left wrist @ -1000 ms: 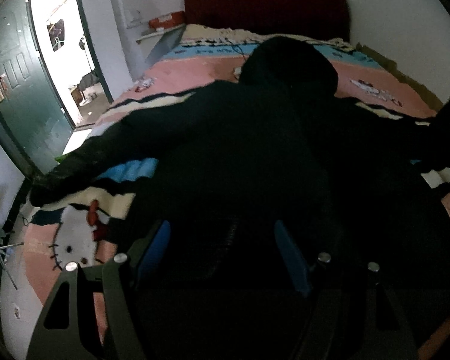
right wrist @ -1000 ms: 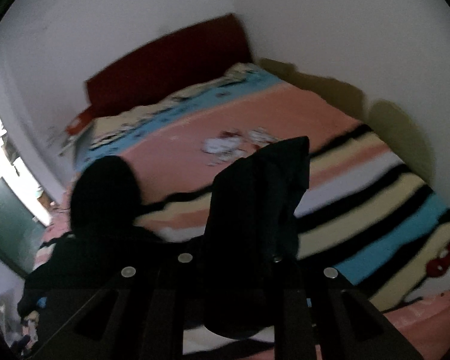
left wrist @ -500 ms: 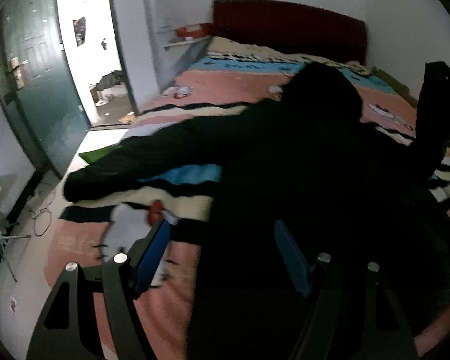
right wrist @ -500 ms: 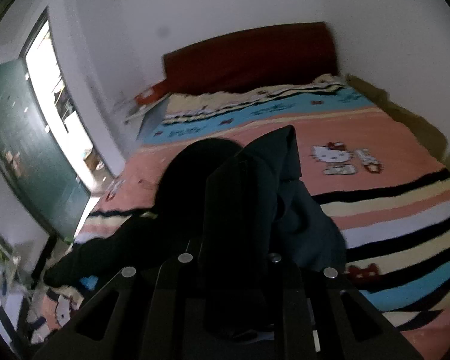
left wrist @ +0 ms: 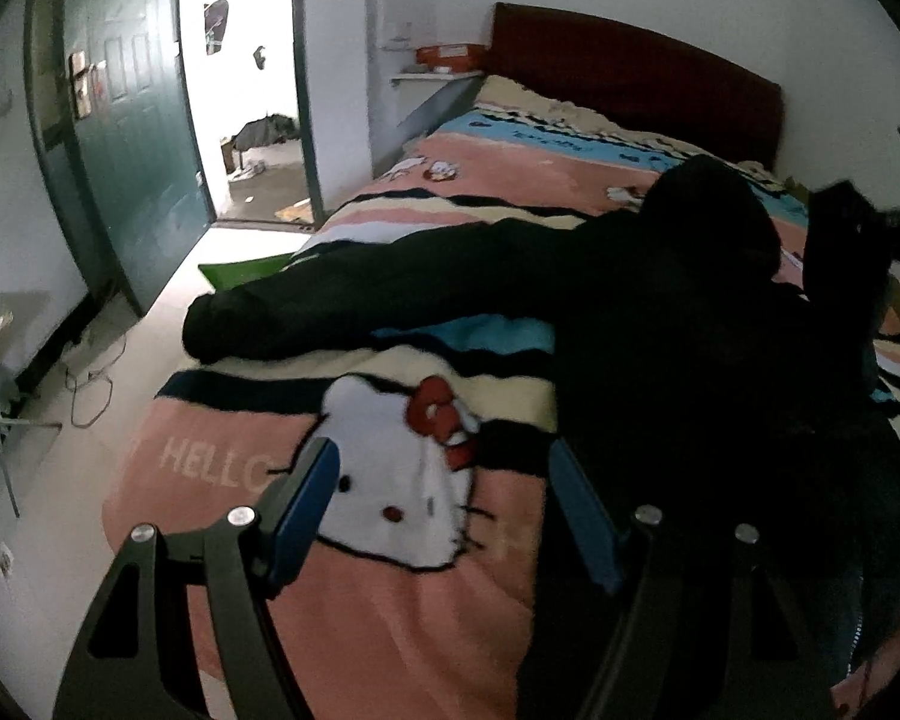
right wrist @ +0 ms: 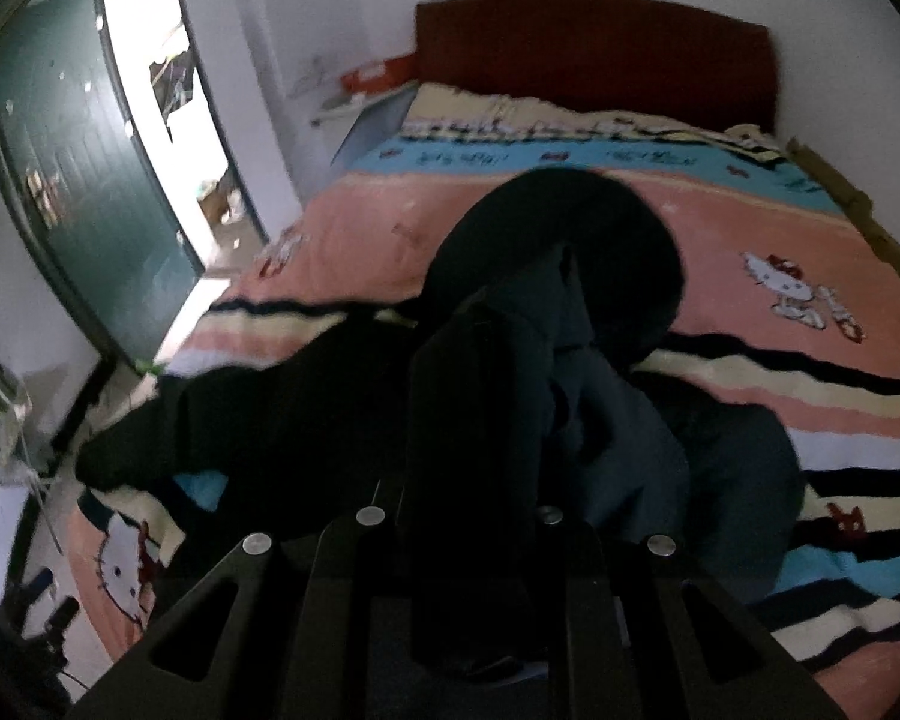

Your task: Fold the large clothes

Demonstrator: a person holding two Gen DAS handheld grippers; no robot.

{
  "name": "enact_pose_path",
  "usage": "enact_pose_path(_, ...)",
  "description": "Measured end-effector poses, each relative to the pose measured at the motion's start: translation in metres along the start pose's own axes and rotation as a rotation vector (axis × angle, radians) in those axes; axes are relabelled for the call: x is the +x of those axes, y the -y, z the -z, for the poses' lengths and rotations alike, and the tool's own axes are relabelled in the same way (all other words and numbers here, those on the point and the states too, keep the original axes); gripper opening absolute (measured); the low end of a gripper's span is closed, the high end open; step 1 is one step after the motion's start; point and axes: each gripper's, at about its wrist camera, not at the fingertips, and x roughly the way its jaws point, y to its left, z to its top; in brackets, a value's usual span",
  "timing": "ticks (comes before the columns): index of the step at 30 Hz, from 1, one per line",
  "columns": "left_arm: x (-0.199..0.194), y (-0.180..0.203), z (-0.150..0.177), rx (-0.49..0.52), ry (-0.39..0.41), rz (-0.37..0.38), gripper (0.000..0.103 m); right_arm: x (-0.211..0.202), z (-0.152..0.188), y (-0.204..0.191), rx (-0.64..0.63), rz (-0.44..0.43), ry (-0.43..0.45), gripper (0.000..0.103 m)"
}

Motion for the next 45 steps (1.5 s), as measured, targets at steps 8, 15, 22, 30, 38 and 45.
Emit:
enact_pose_path(8, 0.016, -0.025, 0.009, -0.047, -0.034, -0.004, 0.071, 0.06, 0.024, -0.042, -0.045, 0.027, -0.102, 0.018)
enact_pose_path(15, 0.025, -0.038, 0.015, -0.08, -0.055, -0.015, 0.071, 0.103, 0.029, -0.062, -0.052, 0.054, -0.144, 0.019)
enact_pose_path(22, 0.033, -0.044, 0.019, -0.093, -0.079, -0.034, 0.071, 0.14, 0.04, -0.082, -0.097, 0.066, -0.212, 0.026)
enact_pose_path(30, 0.028, -0.044, 0.015, -0.115, -0.059, -0.028, 0.071, 0.128, 0.04, -0.094, -0.136, 0.051, -0.171, 0.058)
enact_pose_path(38, 0.016, -0.019, 0.0, -0.078, -0.065, 0.007, 0.071, 0.062, 0.034, -0.084, -0.13, -0.015, -0.069, 0.062)
enact_pose_path(45, 0.02, 0.029, -0.014, -0.008, -0.079, 0.061, 0.071, 0.014, 0.04, -0.006, -0.061, 0.068, -0.022, 0.065)
